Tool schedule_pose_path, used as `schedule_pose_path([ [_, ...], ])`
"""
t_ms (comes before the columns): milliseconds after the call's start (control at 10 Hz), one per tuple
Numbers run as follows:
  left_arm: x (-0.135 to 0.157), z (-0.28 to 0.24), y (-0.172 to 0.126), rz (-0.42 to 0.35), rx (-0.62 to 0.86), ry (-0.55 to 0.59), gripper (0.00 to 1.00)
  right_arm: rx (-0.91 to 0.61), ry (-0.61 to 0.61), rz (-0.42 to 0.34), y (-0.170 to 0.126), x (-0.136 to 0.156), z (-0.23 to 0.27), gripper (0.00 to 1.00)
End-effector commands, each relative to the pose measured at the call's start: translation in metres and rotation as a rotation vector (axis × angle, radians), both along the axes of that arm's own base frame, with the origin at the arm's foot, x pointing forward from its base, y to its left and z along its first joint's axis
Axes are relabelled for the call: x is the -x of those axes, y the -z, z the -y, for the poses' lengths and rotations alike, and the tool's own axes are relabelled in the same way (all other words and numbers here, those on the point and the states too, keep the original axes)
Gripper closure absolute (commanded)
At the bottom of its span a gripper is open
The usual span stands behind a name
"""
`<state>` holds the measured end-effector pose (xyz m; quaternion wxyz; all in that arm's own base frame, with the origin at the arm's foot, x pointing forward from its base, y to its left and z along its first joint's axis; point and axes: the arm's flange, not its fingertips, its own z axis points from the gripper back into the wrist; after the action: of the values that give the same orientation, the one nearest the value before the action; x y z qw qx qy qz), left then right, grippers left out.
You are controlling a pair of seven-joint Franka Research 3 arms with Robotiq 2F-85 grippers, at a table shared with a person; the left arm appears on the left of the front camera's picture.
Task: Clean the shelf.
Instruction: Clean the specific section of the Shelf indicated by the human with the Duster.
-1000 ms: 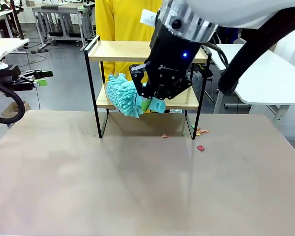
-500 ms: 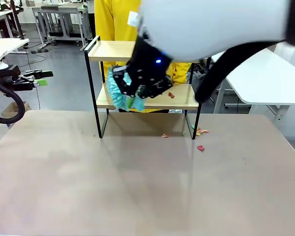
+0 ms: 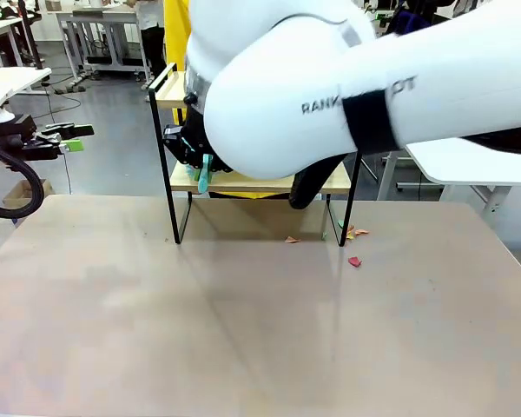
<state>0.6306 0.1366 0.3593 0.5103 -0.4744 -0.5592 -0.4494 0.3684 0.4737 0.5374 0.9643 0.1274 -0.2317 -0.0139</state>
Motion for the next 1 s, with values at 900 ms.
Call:
schedule_pose_path([
  [900,0.002,0.0,-0.004,0.014,0.0,0.002,0.0,0.035,-0.01,-0.078,0.038,-0.028,-0.036,0.87],
])
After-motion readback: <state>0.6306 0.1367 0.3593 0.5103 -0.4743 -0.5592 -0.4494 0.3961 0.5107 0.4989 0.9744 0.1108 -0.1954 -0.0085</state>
